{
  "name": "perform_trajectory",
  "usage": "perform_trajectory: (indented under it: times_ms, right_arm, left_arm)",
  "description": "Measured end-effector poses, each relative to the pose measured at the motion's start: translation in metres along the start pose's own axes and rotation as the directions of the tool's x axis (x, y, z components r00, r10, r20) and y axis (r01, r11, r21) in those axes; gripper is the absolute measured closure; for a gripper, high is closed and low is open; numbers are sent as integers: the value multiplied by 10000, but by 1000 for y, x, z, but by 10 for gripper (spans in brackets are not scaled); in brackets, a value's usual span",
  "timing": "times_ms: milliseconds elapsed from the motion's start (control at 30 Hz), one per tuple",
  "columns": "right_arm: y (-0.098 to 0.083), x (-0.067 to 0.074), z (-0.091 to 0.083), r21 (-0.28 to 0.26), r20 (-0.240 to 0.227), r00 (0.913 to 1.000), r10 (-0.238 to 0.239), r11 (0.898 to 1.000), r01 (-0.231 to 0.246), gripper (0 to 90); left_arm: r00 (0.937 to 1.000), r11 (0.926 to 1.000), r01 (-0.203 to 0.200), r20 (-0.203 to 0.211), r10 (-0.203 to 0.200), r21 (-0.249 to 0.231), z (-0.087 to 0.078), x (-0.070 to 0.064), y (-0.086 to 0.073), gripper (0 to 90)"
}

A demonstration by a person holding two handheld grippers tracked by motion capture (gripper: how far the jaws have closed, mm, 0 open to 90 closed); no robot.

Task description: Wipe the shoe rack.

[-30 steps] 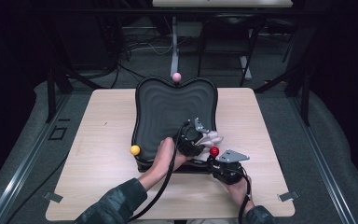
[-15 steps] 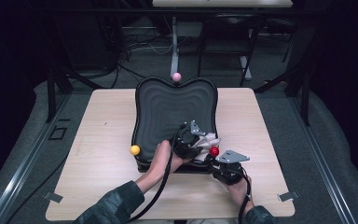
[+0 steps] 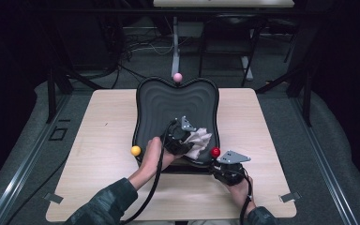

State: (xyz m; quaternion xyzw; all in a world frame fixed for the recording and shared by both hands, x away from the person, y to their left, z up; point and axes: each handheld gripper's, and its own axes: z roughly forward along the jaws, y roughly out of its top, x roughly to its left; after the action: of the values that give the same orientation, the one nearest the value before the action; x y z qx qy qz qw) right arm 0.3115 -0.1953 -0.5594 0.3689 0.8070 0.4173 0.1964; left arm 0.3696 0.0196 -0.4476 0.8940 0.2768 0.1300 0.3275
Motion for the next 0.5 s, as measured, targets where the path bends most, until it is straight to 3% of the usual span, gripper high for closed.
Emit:
perform_trajectory:
  times_ms: [500]
  right_arm:
    - [0,0,2,128,-8,10000,2,9999,-2,740]
  left_arm:
    - [9981,9968,391,-452,-424,-699,-28,27,6,783]
